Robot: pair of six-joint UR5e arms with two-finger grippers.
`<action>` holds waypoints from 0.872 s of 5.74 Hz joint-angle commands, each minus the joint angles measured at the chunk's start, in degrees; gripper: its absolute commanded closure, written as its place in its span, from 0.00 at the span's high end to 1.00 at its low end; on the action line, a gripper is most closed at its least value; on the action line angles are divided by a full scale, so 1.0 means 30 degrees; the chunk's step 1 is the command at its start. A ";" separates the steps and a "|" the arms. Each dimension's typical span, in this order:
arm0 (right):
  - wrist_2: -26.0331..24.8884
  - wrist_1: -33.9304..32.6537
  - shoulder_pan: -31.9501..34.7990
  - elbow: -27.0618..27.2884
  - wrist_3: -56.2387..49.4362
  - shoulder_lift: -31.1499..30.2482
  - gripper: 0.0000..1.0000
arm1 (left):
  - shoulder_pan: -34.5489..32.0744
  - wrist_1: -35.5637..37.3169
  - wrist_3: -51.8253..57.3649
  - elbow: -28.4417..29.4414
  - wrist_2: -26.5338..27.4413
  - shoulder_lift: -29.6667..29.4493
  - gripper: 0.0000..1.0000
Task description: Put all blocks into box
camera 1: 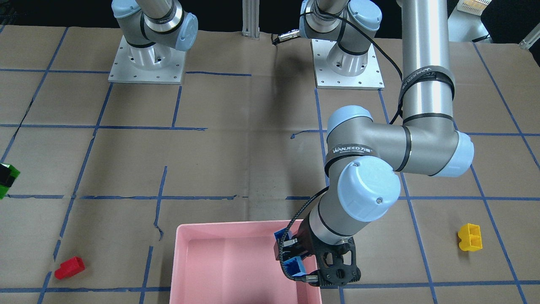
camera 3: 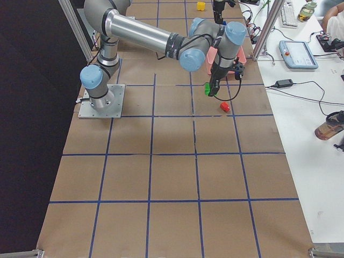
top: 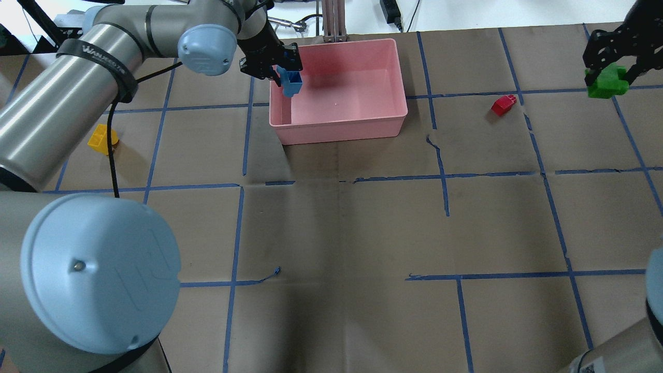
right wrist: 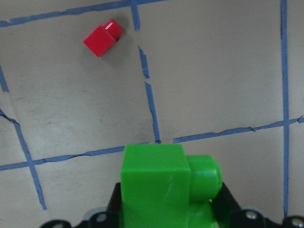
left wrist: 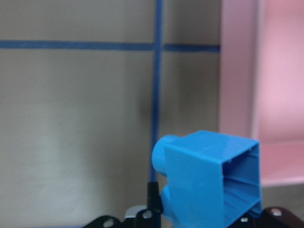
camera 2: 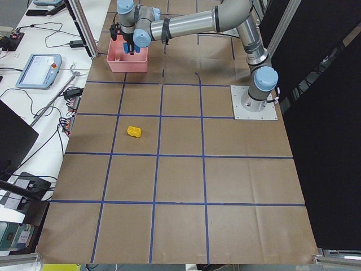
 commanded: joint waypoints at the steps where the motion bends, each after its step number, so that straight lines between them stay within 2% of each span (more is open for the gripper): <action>1: 0.0823 0.0009 0.2083 -0.0411 0.2970 0.0103 0.39 | -0.0363 0.0419 -0.0227 0.0180 -0.0087 -0.0338 0.99; 3: 0.1007 -0.0458 0.3637 -0.0557 0.4822 0.0571 0.39 | 0.0771 -0.0945 0.0035 -0.0257 0.0349 0.0742 0.99; 4: 0.1007 -0.0924 0.4775 -0.1428 0.5787 0.1182 0.39 | 0.2201 -0.2377 0.2938 -0.1507 0.0555 0.1852 0.99; 5: 0.1007 -0.0900 0.6353 -0.3409 0.7537 0.2667 0.39 | 0.3115 -0.2536 0.6100 -0.3521 0.1891 0.2995 0.99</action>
